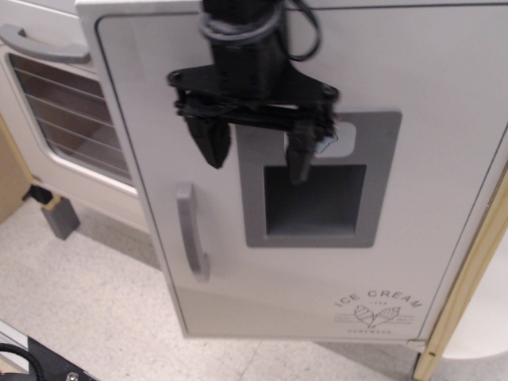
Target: Close fridge
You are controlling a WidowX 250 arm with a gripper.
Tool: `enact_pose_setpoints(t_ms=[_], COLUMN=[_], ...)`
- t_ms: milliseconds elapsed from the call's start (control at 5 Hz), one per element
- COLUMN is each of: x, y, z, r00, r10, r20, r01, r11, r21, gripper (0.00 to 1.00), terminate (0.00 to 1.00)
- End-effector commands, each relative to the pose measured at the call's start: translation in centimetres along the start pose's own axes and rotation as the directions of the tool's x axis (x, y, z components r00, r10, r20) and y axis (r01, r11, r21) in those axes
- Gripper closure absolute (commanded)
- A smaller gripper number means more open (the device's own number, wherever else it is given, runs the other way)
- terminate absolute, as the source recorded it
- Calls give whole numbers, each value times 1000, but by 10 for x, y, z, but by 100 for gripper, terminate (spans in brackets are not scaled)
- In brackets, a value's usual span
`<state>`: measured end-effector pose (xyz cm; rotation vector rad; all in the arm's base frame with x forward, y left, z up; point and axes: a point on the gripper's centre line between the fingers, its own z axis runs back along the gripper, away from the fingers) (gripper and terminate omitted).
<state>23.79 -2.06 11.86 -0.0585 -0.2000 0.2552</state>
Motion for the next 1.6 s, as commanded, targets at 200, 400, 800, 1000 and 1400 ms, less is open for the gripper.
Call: enact_pose_setpoints(t_ms=[200, 400, 800, 1000, 1400], x=[41, 57, 73, 81, 61], y=[20, 23, 21, 22, 32], z=[-6, -7, -2, -1, 1], r00=[912, 898, 885, 877, 941], r10=[178, 206, 242, 257, 207], r20=[370, 388, 398, 407, 267], r01=[-178, -208, -245, -260, -222], r11=[983, 977, 969, 964, 975], r21=[-36, -38, -44, -48, 27], gripper=[0, 0, 0, 0, 0], terminate=[0, 0, 0, 0, 0])
